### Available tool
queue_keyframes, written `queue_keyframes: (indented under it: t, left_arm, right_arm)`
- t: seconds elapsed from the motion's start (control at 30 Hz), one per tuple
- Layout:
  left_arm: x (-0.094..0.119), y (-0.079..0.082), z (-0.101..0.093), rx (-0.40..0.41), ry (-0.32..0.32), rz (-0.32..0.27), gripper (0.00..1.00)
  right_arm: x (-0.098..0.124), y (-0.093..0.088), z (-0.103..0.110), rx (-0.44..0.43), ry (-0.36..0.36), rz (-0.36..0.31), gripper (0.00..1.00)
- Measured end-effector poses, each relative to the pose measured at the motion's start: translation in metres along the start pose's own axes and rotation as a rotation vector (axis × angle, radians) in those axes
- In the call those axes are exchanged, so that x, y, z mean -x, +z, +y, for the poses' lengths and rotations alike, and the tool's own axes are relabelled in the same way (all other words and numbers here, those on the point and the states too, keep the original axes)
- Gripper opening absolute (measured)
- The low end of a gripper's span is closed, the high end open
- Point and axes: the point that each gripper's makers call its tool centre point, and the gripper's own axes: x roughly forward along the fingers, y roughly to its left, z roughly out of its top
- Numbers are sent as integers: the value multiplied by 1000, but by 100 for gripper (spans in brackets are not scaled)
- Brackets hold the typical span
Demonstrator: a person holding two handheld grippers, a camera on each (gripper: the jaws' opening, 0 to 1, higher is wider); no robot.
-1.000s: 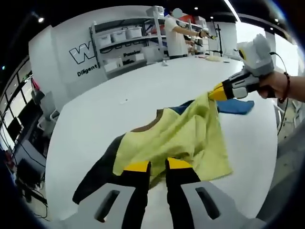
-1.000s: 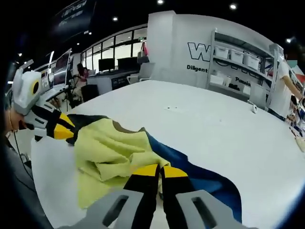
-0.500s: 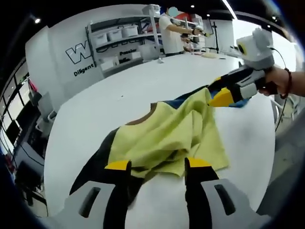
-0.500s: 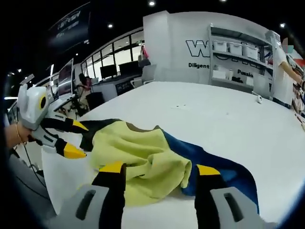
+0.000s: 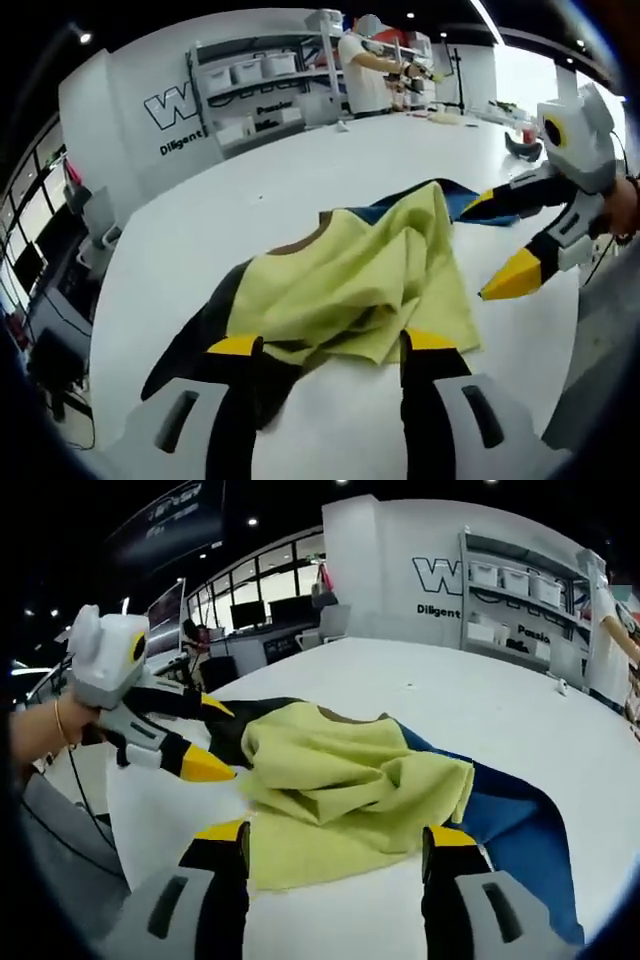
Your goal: Fold the garment on the visible template until the final outline fits inside the template.
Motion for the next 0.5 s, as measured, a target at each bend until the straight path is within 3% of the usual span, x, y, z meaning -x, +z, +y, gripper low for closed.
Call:
queue_keyframes:
  t: [0.2, 0.37, 0.5]
  left_arm:
    - [-2, -10, 14, 48, 38, 20, 58]
    - [-5, -19, 23, 8, 41, 43, 56]
    - [-11, -31, 42, -13, 76, 64, 52]
  right_arm:
    - [-12, -14, 25, 24, 52, 28, 63]
    - [-23, -28, 35, 73, 84, 67, 57]
    - [-27, -30, 35, 74, 75, 70, 52]
